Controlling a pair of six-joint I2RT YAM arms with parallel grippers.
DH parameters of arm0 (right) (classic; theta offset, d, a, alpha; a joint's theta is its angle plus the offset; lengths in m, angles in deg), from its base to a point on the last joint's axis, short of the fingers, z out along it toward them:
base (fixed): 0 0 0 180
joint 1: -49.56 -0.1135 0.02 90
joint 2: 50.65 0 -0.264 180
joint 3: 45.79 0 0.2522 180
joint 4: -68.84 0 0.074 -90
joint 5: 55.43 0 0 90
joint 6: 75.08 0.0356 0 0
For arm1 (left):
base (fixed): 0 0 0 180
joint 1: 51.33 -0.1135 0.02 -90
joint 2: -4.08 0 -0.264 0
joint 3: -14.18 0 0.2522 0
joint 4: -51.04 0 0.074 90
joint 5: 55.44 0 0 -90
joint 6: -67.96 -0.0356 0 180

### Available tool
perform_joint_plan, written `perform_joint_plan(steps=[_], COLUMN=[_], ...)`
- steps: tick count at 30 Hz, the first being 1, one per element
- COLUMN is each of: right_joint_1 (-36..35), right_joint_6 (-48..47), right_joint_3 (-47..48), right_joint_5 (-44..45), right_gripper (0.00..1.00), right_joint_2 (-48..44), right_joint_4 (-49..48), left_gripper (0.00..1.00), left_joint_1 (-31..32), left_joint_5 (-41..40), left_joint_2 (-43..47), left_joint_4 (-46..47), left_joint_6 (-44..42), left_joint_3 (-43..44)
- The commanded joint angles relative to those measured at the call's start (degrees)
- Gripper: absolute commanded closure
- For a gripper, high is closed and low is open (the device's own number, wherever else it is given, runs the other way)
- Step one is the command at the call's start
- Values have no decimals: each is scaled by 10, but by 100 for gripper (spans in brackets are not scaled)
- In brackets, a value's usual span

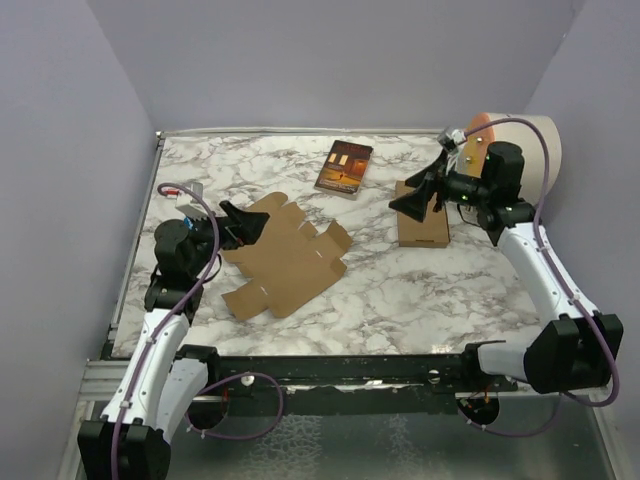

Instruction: Fold the paper box

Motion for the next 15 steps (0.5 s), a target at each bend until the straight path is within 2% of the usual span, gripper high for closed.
perform_joint_plan(steps=[1, 3, 5, 15], right_joint_1=[-13, -13, -16, -81], right_joint_6=[-42, 1, 5, -66], right_joint_3=[-31, -44, -41, 1], right_joint_5=[-144, -161, -173, -62], right_gripper=[1, 1, 1, 1], right_joint_2=[36, 69, 107, 230], right_joint_4=[-48, -77, -78, -9], left_gripper=[1, 2, 2, 2], left_joint_1=[-4, -4, -4, -4], left_joint_5=[20, 20, 20, -9], left_joint_2=[9, 14, 20, 29], left_joint_4=[24, 29, 29, 16], left_joint_6=[19, 26, 29, 19], left_joint_3=[-33, -48, -62, -101])
